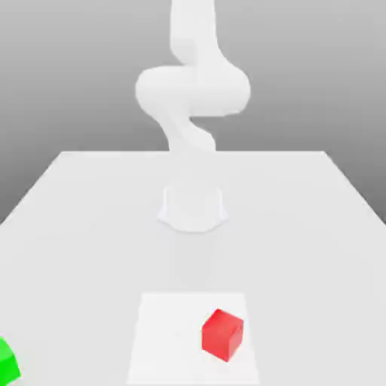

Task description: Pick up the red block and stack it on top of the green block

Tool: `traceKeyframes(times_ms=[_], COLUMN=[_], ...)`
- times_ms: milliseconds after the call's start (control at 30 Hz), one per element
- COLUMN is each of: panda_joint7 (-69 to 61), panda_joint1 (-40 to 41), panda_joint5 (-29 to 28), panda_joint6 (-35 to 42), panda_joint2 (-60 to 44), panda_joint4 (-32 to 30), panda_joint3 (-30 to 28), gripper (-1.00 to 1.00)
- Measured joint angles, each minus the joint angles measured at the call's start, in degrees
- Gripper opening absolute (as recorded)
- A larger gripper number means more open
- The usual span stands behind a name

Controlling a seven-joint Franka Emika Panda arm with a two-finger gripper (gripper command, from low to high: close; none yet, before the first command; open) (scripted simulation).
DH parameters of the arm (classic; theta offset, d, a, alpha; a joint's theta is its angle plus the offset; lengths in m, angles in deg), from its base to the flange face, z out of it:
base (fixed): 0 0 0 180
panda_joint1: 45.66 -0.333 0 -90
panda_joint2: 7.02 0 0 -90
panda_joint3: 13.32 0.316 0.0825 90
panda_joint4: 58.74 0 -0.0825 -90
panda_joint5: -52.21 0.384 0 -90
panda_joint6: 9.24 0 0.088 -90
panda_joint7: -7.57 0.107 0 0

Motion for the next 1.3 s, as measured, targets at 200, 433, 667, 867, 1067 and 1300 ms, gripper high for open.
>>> traceKeyframes(times_ms=[200, 433, 667, 867, 1067, 1300], panda_joint7=[10.6, 23.2, 34.6, 40.7, 42.3, 39.5], panda_joint1=[3.6, 6.1, 5.6, 3.1, 1.7, 3.3], panda_joint5=[-1.4, -3.6, -4.3, -7.1, -9.2, -5.3], panda_joint6=[-6.1, -13.0, -20.0, -28.5, -31.8, -26.4], panda_joint2=[-12.8, -27.4, -41.9, -54.1, -58.0, -51.4], panda_joint4=[-4.6, -9.8, -15.1, -15.8, -15.2, -16.3], panda_joint3=[4.9, 8.9, 10.1, 7.6, 5.7, 8.2], gripper=[0.0, 0.0, 0.0, 0.0, -1.0, -1.0])
